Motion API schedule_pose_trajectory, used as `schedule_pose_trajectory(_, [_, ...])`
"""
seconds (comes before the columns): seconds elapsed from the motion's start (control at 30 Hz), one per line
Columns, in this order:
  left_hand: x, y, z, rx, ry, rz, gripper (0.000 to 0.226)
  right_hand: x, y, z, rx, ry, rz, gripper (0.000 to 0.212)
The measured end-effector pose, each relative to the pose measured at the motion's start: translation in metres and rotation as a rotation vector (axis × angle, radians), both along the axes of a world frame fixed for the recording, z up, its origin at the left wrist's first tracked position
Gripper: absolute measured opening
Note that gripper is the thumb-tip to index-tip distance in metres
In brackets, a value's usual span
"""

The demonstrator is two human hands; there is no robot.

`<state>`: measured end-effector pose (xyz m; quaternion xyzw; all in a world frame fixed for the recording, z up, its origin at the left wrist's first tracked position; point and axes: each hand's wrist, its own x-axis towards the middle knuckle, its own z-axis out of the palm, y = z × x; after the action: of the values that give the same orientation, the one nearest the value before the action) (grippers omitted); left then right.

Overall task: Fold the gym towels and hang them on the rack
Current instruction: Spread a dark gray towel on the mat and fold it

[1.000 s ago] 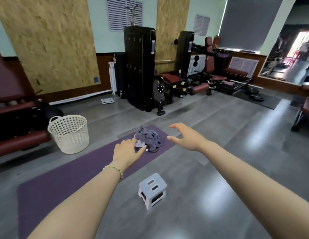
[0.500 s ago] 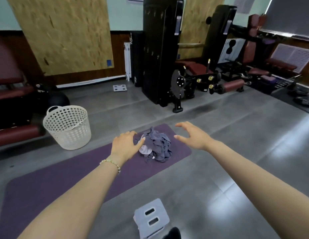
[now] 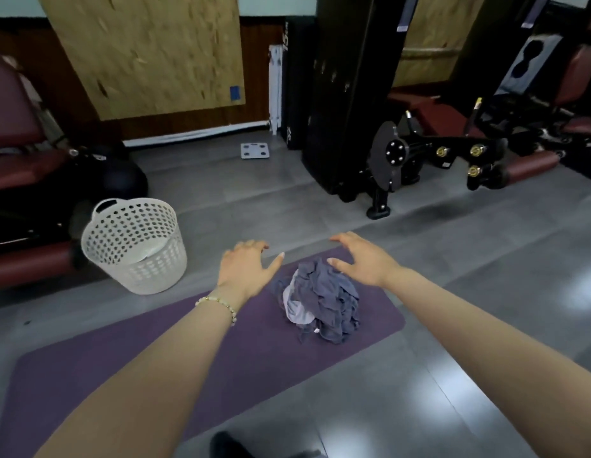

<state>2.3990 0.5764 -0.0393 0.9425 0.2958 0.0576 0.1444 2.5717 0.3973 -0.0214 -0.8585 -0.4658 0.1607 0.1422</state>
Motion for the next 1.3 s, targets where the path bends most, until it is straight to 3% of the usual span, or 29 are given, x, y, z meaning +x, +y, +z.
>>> schedule_pose_trajectory(0.23, [0.098, 0.105, -0.025, 0.036, 0.108, -0.146, 0.054, 0.067, 0.086, -0.053, 0.067, 0.024, -0.227, 0.054])
schedule_pose_trajectory(0.5, [0.201, 0.162, -0.116, -0.032, 0.142, -0.163, 0.057, 0.178, 0.138, -0.154, 0.046, 0.032, -0.277, 0.061])
schedule_pose_trajectory(0.73, [0.279, 0.172, -0.296, -0.181, 0.240, -0.122, 0.060, 0.275, 0.155, -0.329, -0.089, 0.285, -0.350, 0.064])
schedule_pose_trajectory(1.0, [0.325, 0.150, -0.536, -0.356, 0.285, -0.207, 0.055, 0.288, 0.147, -0.574, -0.167, 0.489, -0.446, 0.059])
schedule_pose_trajectory(1.1, [0.337, 0.145, -0.616, -0.508, 0.230, -0.148, 0.055, 0.290, 0.152, -0.640, -0.079, 0.480, -0.506, 0.062])
schedule_pose_trajectory(1.2, [0.343, 0.143, -0.672, -0.837, 0.134, -0.021, 0.055, 0.296, 0.164, -0.692, 0.074, 0.564, -0.671, 0.072])
schedule_pose_trajectory(1.23, [0.346, 0.142, -0.686, -0.960, 0.081, 0.024, 0.056, 0.296, 0.170, -0.702, 0.121, 0.566, -0.710, 0.065])
schedule_pose_trajectory(1.3, [0.356, 0.139, -0.709, -1.169, -0.048, 0.119, 0.062, 0.301, 0.181, -0.713, 0.174, 0.555, -0.736, 0.023])
